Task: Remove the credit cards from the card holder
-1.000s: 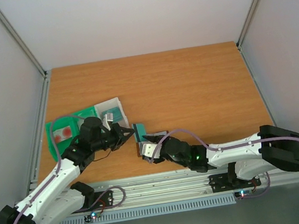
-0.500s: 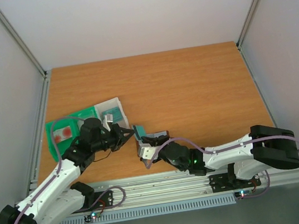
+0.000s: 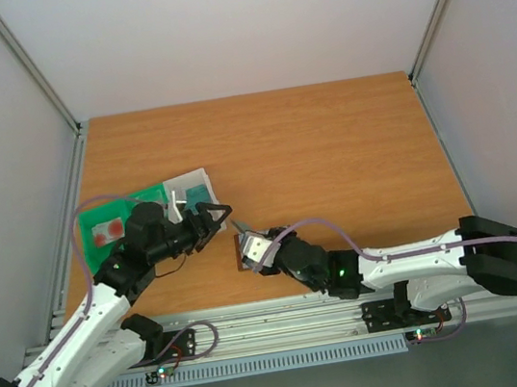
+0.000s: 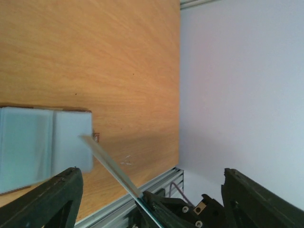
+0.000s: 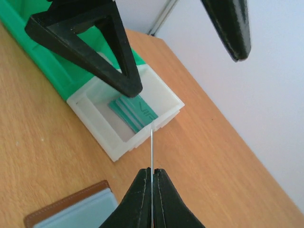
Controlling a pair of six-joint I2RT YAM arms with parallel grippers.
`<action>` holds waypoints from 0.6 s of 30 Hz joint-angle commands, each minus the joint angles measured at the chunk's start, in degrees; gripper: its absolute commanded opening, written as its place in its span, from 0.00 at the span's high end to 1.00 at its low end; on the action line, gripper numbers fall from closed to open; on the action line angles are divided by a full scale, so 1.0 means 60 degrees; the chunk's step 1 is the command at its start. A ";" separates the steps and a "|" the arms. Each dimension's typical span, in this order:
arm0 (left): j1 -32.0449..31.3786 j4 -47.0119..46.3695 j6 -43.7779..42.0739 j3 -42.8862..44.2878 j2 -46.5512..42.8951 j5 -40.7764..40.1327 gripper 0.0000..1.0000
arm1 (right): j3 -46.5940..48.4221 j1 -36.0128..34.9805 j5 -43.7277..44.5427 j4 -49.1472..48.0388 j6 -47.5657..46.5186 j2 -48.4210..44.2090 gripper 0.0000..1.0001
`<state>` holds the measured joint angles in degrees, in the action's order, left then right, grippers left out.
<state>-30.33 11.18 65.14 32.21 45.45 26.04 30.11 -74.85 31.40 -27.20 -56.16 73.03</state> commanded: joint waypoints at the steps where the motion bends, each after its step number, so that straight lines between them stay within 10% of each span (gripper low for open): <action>1: 0.0015 0.1181 -0.1683 0.1170 -0.0247 -0.0502 0.14 | 0.0877 -0.0052 0.0075 0.2088 0.2366 -0.0538 0.99; 7: 0.0015 0.2068 -0.2679 0.1727 -0.0439 -0.0861 0.01 | 0.2569 0.0508 -0.0497 0.5388 0.4920 -0.0556 0.99; 18: 0.0015 0.1850 -0.2959 0.1482 -0.0854 -0.0827 0.01 | 0.2888 0.3670 -0.5544 0.6471 0.9445 -0.1218 0.99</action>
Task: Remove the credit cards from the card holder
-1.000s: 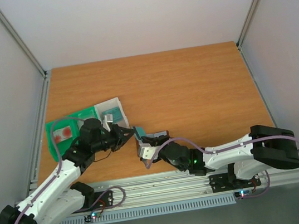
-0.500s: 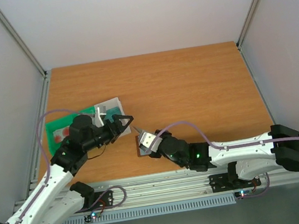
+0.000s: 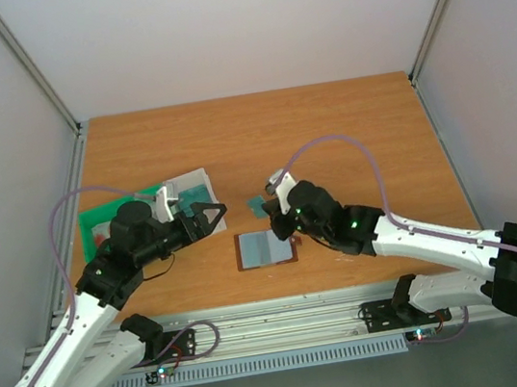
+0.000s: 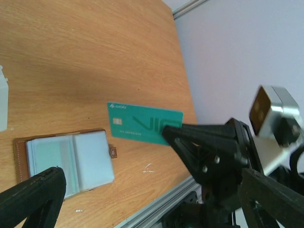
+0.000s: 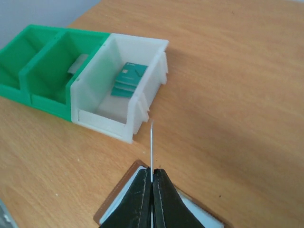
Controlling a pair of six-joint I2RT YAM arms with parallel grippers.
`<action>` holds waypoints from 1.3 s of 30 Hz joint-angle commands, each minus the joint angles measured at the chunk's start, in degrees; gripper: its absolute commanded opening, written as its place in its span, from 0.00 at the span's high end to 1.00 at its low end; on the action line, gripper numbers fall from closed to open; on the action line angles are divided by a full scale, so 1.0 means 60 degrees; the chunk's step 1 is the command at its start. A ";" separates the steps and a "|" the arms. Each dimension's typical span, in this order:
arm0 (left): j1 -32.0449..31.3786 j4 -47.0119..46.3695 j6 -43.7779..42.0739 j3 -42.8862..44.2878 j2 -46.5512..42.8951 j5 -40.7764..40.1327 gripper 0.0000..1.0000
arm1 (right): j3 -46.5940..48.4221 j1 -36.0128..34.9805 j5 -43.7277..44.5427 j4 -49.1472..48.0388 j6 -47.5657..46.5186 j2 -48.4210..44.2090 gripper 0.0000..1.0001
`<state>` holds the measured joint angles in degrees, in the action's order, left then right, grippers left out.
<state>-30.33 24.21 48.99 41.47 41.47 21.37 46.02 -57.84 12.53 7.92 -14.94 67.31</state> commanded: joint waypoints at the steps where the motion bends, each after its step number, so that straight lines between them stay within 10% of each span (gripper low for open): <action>1: 0.0015 -0.0496 -0.0189 -0.0134 -0.0193 0.0075 0.01 | 0.0300 0.1014 -0.2518 0.0762 0.3050 -0.0260 0.99; 26: 0.0015 -0.5022 0.2596 -0.2122 -0.0444 0.1233 0.38 | -0.1465 0.1848 -0.5169 -0.5447 0.8802 -0.0569 0.99; 39: 0.0016 -0.5613 0.3065 -0.2564 -0.0568 0.1048 0.88 | -0.1740 0.1921 -0.5045 -0.5723 0.8973 -0.0582 0.99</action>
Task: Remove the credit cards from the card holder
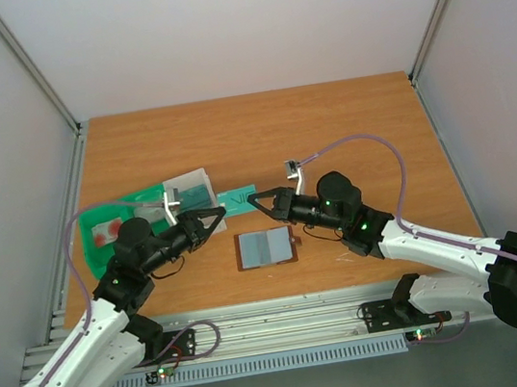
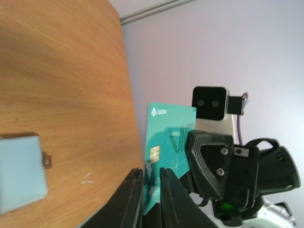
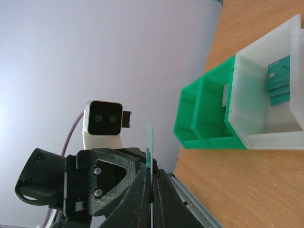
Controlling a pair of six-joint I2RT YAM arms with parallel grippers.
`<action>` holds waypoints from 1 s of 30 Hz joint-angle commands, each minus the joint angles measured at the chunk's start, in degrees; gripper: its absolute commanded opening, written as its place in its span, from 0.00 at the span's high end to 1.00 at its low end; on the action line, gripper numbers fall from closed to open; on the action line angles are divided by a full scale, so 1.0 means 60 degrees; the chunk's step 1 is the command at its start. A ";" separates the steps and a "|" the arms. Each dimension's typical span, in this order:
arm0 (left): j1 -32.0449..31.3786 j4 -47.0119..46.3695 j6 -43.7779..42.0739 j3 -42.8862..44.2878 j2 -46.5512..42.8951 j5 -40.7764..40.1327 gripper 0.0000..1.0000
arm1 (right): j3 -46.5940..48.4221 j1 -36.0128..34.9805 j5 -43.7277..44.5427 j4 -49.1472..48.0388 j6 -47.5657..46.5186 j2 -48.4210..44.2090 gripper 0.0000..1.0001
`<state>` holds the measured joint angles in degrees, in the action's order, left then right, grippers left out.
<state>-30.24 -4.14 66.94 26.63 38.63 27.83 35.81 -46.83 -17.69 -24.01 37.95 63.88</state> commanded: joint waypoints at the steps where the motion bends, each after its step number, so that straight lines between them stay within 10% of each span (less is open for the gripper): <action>1: 0.0001 -0.0900 0.0099 -0.0105 -0.0103 -0.0029 0.94 | -0.0068 0.0098 0.0003 -0.0434 0.0201 0.0018 0.99; 12: 0.0001 -0.0598 0.0091 -0.0251 -0.0340 -0.0322 1.00 | -0.0148 0.0249 -0.0010 0.0126 0.0115 0.0146 0.87; 24: 0.0001 0.2915 -0.1934 0.1119 -0.0090 -0.1465 1.00 | 0.0198 0.0441 0.0358 0.2837 -0.1397 -0.0585 0.06; 30: 0.0001 0.3549 -0.2459 0.1563 0.0538 -0.2042 1.00 | 0.0345 0.0439 0.0466 0.3703 -0.1843 -0.0692 0.01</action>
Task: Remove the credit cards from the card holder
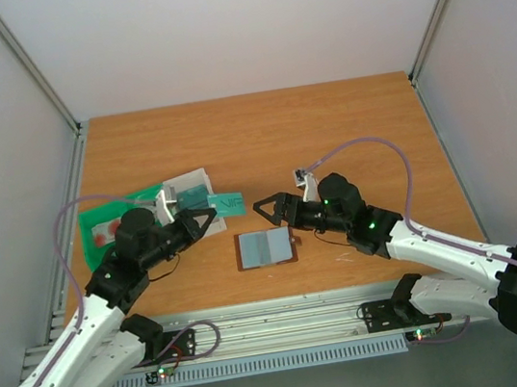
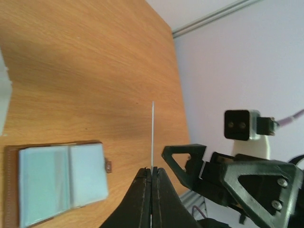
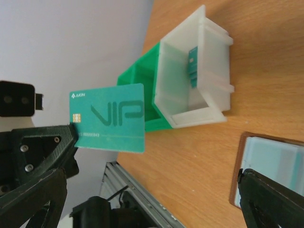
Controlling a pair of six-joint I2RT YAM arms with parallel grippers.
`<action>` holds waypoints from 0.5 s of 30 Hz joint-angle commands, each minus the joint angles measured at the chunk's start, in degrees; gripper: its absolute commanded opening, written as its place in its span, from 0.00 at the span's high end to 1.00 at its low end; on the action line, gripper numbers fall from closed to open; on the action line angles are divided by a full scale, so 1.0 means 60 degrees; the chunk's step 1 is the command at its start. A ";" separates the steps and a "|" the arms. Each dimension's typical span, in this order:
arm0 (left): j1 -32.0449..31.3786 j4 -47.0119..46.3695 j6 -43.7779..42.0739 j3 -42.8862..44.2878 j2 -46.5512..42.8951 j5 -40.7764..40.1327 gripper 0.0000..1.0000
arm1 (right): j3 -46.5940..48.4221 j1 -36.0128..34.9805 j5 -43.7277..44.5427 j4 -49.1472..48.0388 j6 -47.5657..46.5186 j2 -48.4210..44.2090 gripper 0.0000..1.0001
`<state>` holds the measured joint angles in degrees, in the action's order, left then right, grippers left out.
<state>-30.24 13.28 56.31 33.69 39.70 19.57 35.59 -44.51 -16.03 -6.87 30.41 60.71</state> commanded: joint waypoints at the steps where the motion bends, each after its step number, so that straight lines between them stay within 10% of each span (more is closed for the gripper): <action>1: 0.0001 0.0752 -0.0730 0.0454 0.0464 -0.0812 1.00 | 0.0469 0.0058 0.0185 0.1015 -0.0652 -0.0169 0.01; 15: 0.1260 0.2117 -0.2042 0.1910 0.2761 -0.1996 1.00 | 0.1122 0.0066 0.0569 0.3220 -0.1133 -0.0484 0.01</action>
<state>-25.30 23.49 47.72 42.46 53.69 10.98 41.01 -44.36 -15.27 7.97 24.82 59.88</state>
